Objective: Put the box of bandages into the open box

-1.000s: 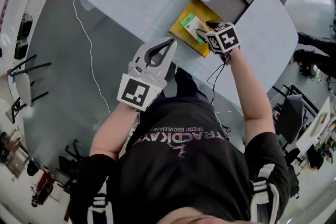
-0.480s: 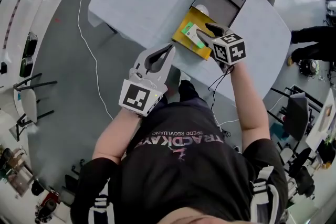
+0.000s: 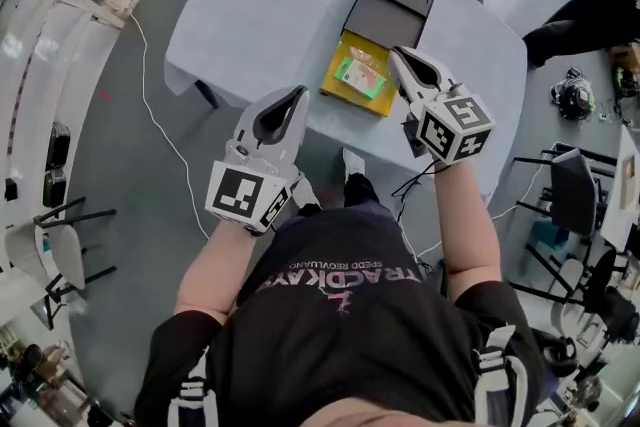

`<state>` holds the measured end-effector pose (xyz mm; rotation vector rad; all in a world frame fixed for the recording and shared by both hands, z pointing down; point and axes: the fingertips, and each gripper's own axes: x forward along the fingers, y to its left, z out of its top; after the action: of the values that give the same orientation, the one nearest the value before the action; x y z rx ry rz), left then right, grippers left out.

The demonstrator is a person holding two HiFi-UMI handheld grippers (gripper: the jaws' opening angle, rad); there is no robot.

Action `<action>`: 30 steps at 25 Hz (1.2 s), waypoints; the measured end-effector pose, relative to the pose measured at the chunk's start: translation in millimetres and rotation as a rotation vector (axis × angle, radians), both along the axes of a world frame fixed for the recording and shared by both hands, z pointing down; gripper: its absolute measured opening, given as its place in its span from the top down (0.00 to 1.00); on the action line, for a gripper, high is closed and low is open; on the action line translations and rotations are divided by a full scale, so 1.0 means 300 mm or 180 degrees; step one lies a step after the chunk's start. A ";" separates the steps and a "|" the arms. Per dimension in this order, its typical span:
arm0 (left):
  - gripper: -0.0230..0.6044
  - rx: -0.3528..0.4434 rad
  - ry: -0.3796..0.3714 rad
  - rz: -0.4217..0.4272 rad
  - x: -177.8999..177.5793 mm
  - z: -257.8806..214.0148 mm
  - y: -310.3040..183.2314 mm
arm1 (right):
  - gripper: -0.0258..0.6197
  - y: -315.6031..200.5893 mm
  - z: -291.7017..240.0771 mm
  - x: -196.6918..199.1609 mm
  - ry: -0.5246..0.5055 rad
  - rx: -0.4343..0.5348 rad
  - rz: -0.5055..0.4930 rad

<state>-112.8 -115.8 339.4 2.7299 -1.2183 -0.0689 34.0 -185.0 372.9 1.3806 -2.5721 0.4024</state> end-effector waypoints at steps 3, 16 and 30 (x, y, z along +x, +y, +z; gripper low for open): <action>0.94 0.0070 0.0020 0.0137 -0.007 -0.053 0.018 | 0.94 0.074 -0.099 0.016 -0.0040 0.0221 0.0184; 0.94 0.0065 0.0071 0.0516 0.077 -0.125 0.081 | 0.94 0.354 -0.313 0.041 0.0077 0.0742 0.0323; 0.94 -0.0015 -0.0101 0.0323 0.311 -0.106 0.214 | 0.94 0.477 -0.291 0.181 -0.0041 0.0689 -0.0077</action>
<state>-19.6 -51.5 307.7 2.7938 -1.0841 -0.0110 88.4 -42.0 285.6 1.4154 -2.7063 0.1317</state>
